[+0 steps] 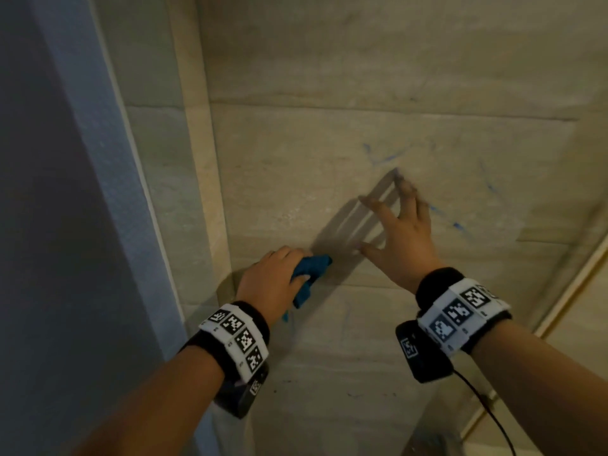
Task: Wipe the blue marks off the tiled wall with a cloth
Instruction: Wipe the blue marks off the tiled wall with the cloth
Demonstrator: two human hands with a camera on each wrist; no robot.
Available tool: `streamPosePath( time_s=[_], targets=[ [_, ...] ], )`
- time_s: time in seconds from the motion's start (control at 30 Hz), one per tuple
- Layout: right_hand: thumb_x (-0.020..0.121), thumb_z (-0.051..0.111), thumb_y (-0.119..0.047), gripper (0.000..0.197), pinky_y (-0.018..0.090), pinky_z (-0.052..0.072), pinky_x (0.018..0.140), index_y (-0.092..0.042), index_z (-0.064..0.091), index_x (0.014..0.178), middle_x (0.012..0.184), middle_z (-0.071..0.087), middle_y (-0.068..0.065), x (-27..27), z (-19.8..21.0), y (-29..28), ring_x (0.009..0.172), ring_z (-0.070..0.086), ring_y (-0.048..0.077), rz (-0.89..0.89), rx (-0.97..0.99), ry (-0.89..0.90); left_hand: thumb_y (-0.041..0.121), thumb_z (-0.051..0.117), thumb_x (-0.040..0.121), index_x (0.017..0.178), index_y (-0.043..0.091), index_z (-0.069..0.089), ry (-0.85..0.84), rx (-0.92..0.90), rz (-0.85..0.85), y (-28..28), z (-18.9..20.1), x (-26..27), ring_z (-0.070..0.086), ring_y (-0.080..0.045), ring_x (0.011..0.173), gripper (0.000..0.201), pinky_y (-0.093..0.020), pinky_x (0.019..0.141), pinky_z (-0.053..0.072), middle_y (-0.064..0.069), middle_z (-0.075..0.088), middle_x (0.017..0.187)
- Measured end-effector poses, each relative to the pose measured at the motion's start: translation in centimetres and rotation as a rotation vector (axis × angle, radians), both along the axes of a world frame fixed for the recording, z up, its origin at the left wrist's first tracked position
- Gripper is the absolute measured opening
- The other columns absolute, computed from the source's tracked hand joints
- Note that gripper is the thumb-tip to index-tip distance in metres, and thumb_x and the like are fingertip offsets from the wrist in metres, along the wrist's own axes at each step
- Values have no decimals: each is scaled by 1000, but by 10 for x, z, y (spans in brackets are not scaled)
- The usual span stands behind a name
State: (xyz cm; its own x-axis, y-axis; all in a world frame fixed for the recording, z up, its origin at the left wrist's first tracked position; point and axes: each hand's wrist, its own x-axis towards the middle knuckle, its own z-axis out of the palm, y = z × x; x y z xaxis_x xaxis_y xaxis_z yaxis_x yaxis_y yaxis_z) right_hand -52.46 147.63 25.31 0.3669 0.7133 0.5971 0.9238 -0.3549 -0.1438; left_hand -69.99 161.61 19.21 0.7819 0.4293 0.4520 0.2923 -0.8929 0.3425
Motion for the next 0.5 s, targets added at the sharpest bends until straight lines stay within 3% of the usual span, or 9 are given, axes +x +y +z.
streamPosePath(
  time_s=[0.1, 0.17, 0.27, 0.4, 0.5],
  targets=[
    [88, 65, -29, 38, 37, 34, 103, -27, 56, 125, 138, 46, 2, -3, 8, -19, 128, 37, 26, 187, 14, 96, 25, 61, 91, 114, 20, 54, -89, -86, -61, -15, 20, 2, 52, -18, 102, 25, -37, 85, 45, 2, 56, 111],
    [92, 60, -31, 32, 20, 38, 92, -29, 57, 124, 127, 55, -7, -10, 12, -29, 113, 49, 10, 322, -82, 206, 25, 66, 87, 105, 19, 54, -128, -92, -124, -27, 31, 7, 51, -16, 96, 23, -33, 80, 44, 3, 55, 105],
    [92, 58, -39, 38, 1, 35, 80, -29, 56, 128, 124, 57, -12, -21, 13, -36, 98, 47, -5, 430, -227, 308, 25, 70, 83, 92, 19, 48, -176, -80, -188, -44, 44, 14, 47, -12, 81, 24, -24, 68, 39, 8, 48, 91],
    [91, 60, -37, 31, 3, 35, 73, -26, 61, 120, 112, 62, -8, -21, 8, -40, 88, 48, 1, 395, -233, 252, 17, 72, 81, 86, 18, 47, -174, -98, -257, -49, 46, 18, 41, -6, 74, 25, -20, 63, 33, 14, 42, 84],
    [92, 60, -31, 20, 10, 36, 71, -24, 67, 109, 102, 67, -5, -17, 3, -45, 84, 50, 6, 373, -206, 226, 24, 74, 81, 88, 22, 49, -126, -103, -287, -47, 44, 18, 43, -3, 78, 26, -12, 66, 35, 17, 43, 86]
  ],
)
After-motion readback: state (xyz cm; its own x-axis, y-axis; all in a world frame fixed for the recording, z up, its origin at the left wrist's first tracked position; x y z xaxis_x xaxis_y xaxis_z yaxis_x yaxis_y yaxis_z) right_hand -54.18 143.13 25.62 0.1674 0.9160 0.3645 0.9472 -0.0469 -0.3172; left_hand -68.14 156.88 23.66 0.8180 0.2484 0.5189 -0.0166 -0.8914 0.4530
